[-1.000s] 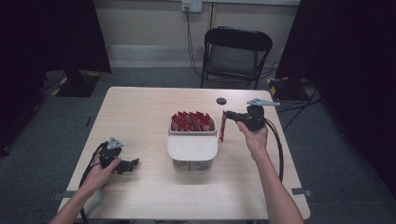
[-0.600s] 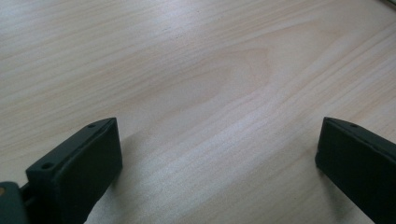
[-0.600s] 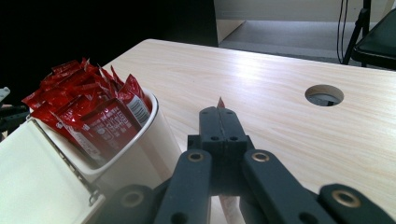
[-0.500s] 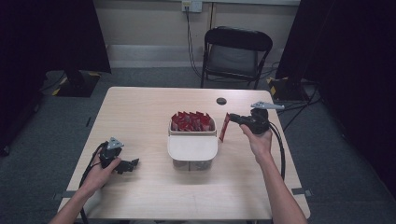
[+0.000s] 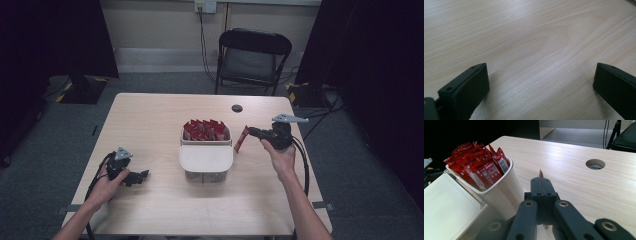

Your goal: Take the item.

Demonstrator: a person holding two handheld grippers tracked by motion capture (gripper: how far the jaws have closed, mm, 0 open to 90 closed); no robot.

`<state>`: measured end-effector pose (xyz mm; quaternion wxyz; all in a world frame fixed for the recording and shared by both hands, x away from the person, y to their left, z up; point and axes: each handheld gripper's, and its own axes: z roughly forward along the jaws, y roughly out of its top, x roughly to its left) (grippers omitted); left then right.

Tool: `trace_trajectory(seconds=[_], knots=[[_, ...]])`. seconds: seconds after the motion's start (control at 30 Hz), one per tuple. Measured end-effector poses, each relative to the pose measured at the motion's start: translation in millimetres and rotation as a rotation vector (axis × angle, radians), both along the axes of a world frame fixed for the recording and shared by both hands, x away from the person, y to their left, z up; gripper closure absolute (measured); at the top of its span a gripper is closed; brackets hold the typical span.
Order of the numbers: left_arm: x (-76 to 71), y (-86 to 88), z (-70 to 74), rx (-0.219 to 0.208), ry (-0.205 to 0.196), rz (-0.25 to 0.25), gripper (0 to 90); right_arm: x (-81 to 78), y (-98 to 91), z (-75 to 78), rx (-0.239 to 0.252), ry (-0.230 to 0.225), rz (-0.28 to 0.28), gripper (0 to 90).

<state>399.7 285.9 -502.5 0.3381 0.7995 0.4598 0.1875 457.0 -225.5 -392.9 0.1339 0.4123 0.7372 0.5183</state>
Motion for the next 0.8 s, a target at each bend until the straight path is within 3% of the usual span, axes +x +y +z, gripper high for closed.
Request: trace_trajectory(seconds=[0.8], knots=[[0.0,0.0,0.0,0.001,0.0,0.0,0.0,-23.1,-22.8,-9.3,-0.034,0.035,-0.013,90.0]])
